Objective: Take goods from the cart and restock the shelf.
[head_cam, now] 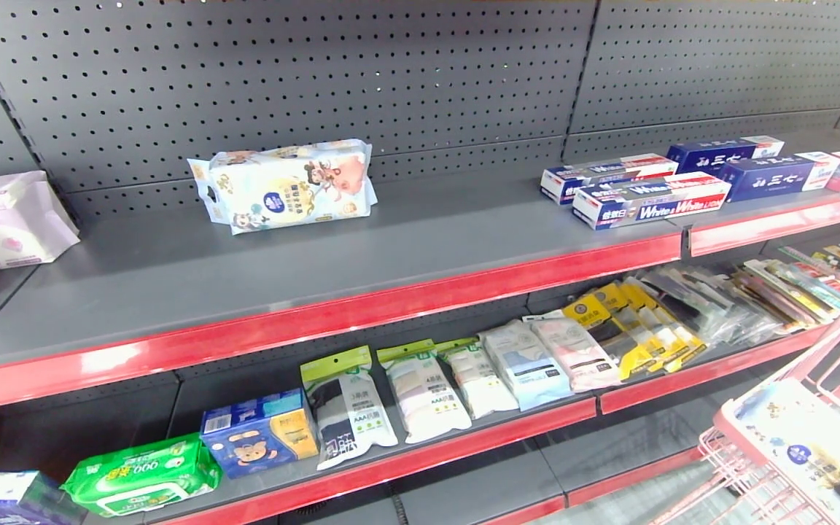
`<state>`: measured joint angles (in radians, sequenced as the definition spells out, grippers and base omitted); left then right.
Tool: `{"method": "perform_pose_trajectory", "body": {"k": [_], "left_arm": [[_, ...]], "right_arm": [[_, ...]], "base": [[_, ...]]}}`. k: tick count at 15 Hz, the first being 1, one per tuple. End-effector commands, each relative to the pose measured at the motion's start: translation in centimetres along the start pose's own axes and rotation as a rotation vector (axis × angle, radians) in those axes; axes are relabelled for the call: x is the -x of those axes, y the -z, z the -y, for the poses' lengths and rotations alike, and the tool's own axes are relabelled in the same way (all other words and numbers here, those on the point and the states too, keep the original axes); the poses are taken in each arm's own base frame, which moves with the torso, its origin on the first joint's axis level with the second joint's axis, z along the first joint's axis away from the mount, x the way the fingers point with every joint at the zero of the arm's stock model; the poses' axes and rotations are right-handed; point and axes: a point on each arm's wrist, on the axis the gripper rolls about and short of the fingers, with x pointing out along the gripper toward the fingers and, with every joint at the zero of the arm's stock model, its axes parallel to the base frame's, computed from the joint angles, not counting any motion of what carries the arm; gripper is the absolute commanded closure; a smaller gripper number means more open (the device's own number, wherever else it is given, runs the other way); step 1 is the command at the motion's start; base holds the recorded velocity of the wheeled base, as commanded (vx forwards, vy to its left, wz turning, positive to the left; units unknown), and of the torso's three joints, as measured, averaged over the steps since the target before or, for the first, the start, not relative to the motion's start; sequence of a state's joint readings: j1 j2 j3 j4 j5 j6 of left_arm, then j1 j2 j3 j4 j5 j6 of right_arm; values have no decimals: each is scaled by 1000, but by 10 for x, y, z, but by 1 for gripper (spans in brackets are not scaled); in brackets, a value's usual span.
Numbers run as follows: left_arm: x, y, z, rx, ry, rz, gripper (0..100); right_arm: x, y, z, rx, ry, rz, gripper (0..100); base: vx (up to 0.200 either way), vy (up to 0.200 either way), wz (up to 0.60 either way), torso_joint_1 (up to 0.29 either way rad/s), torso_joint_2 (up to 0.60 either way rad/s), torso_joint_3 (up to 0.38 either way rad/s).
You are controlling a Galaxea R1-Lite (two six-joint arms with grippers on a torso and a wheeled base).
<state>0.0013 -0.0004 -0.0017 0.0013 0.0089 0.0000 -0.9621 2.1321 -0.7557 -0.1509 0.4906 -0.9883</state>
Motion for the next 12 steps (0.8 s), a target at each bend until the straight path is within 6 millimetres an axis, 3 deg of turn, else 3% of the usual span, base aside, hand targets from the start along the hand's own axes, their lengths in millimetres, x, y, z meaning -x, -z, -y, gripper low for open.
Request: {"method": "perform_pose_trajectory", "body": {"k": [1, 9, 12], "left_arm": [[0, 0, 0, 0, -1, -1, 0], [0, 0, 0, 0, -1, 1, 0], [0, 0, 0, 0, -1, 1, 0]], "right_arm": [[39, -6, -12, -14, 81, 43, 100], [106, -7, -75, -10, 222, 117, 100], [148, -16, -110, -140, 341, 269, 100]], "base": [[0, 0, 0, 0, 0, 0], [0, 0, 0, 0, 0, 0], [0, 0, 0, 0, 0, 0]]}}
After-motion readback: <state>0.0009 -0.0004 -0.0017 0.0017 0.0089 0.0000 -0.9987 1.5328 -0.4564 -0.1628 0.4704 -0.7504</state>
